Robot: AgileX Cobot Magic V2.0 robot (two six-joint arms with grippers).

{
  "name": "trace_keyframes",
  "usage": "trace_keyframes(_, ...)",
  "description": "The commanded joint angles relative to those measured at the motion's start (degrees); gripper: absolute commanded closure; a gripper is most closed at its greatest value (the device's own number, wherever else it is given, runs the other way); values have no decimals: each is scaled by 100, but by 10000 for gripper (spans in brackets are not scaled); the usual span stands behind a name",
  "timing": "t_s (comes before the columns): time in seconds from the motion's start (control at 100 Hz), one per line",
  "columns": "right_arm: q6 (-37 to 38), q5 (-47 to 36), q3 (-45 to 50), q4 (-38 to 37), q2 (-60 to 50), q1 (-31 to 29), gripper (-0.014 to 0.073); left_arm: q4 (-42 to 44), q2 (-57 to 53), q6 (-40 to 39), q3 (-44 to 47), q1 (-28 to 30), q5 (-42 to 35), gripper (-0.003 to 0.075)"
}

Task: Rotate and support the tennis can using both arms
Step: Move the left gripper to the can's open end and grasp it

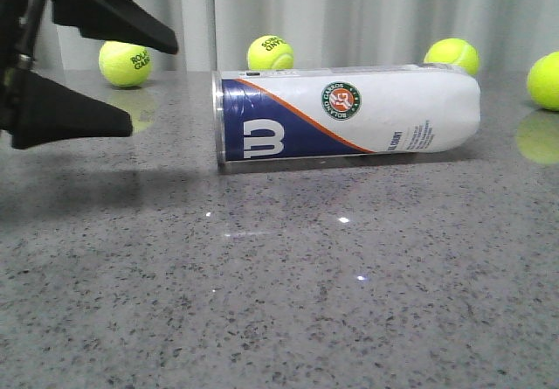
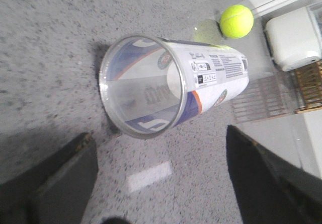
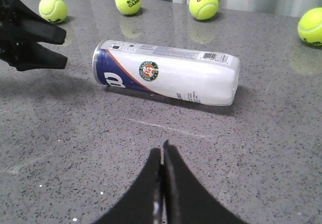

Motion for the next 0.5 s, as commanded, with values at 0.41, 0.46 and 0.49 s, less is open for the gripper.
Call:
trace_keyframes(0.41,-22,-417,-134,-27,60,-18,654,-741,1219,604,-1487,-413,1415,353)
trace_keyframes(0.46,-22,-417,-134,-27,60,-18,654,-741,1253,696,-1544,-413,1563,449)
trace_keyframes(0.49,-22,-417,-134,-27,60,-18,654,-741,1253,696,-1562,-413,1647,513)
